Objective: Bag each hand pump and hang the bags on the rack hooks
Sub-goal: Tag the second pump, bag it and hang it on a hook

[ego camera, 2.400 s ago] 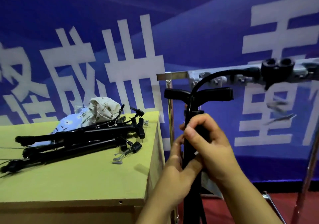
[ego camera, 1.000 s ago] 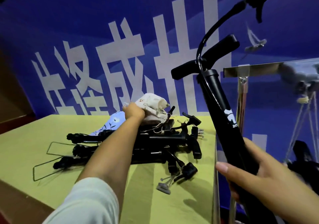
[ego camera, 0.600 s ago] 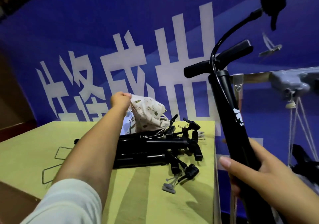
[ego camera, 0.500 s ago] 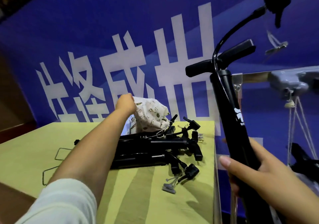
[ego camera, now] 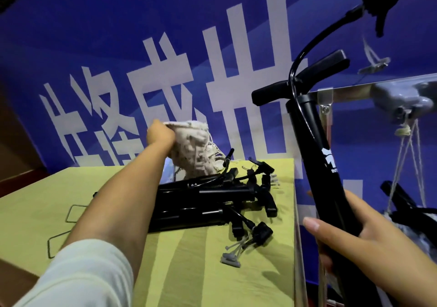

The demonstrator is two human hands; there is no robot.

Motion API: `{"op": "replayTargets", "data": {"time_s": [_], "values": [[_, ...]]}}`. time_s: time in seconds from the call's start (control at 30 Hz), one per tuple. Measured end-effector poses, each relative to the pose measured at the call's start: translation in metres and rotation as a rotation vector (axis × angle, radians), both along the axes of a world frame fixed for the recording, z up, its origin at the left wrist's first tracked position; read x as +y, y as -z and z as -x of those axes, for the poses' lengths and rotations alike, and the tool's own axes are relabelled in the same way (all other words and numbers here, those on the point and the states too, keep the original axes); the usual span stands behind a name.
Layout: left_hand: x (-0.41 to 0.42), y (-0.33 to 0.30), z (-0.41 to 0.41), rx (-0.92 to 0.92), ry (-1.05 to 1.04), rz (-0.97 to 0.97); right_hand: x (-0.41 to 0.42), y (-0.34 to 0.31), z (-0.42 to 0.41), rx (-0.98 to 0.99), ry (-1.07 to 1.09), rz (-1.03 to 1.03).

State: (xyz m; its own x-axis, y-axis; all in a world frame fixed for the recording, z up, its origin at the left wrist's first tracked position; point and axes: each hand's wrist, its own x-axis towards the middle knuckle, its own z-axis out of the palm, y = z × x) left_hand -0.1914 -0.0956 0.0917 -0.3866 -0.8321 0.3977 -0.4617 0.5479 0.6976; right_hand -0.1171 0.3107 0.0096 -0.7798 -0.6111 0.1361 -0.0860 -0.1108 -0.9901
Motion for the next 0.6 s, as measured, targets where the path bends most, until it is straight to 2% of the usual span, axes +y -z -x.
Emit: {"op": "replayTargets", "data": {"time_s": [0.1, 0.3, 0.4, 0.57, 0.6], "values": [[-0.003, -0.026, -0.012, 0.459, 0.025, -0.329, -0.002, 0.001, -0.002, -0.004, 0.015, -0.008], [-0.006, -0.062, -0.034, 0.929, 0.093, -0.565, 0.0, -0.001, -0.004, -0.018, 0.018, -0.013], [0.018, -0.074, -0.048, 1.081, 0.258, -0.549, -0.006, 0.0, -0.004, -0.01, 0.019, 0.019], [0.102, -0.081, -0.084, 1.184, 0.438, -0.49, -0.012, -0.011, -0.021, 0.01, 0.048, 0.117], [0.122, -0.081, -0.098, 1.185, 0.494, -0.528, -0.006, -0.016, -0.031, 0.01, 0.088, 0.14]]}}
